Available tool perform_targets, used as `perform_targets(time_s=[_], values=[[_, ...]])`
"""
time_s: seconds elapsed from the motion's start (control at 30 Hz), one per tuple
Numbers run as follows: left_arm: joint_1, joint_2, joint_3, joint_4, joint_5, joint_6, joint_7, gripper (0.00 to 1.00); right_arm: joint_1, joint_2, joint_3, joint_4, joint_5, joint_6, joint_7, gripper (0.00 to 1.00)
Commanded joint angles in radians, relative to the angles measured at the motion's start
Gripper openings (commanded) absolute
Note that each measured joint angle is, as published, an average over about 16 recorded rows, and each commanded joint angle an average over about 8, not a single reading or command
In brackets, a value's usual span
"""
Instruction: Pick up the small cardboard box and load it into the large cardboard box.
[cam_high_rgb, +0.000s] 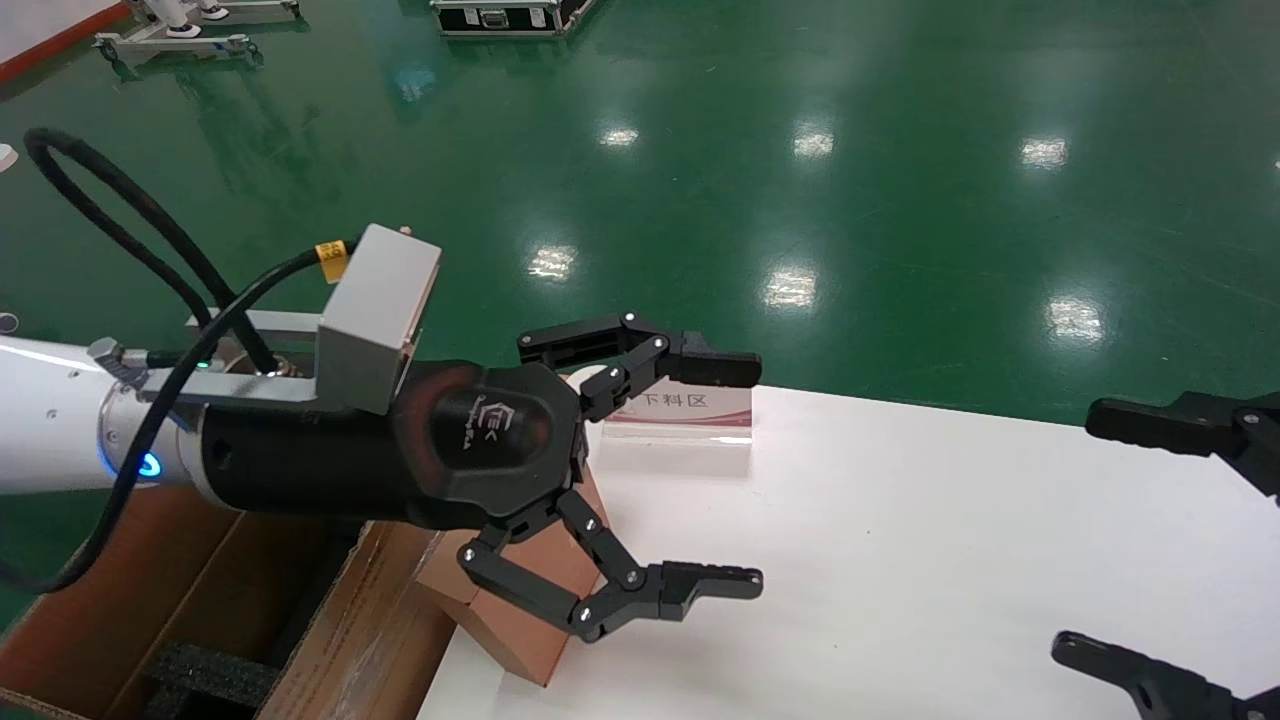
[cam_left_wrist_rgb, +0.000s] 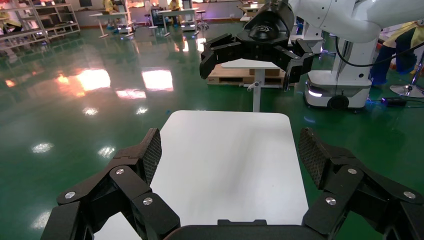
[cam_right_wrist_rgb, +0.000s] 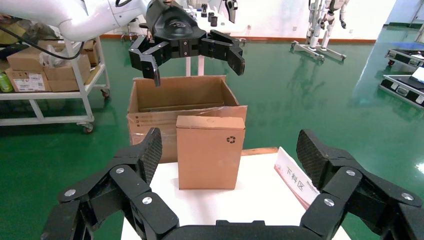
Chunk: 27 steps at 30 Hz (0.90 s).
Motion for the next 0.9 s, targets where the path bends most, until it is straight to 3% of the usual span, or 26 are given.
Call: perform_targets(time_s=[0.03, 0.5, 0.9], values=[[0.0, 0.0, 0.0, 0.0, 0.0, 0.0, 0.0, 1.0, 0.0, 0.0, 0.0, 0.0, 0.0, 0.0, 0.0, 1.0], [0.006, -0.003, 0.008, 0.013, 0.012, -0.017, -0.021, 1.0, 0.0, 0.0, 0.0, 0.0, 0.0, 0.0, 0.0, 1.0], [-0.028, -0.059, 0.067, -0.022, 0.149, -0.094, -0.178, 1.0, 0.001, 0.0, -0.001, -0.001, 0.001, 0.0, -0.001, 1.0]])
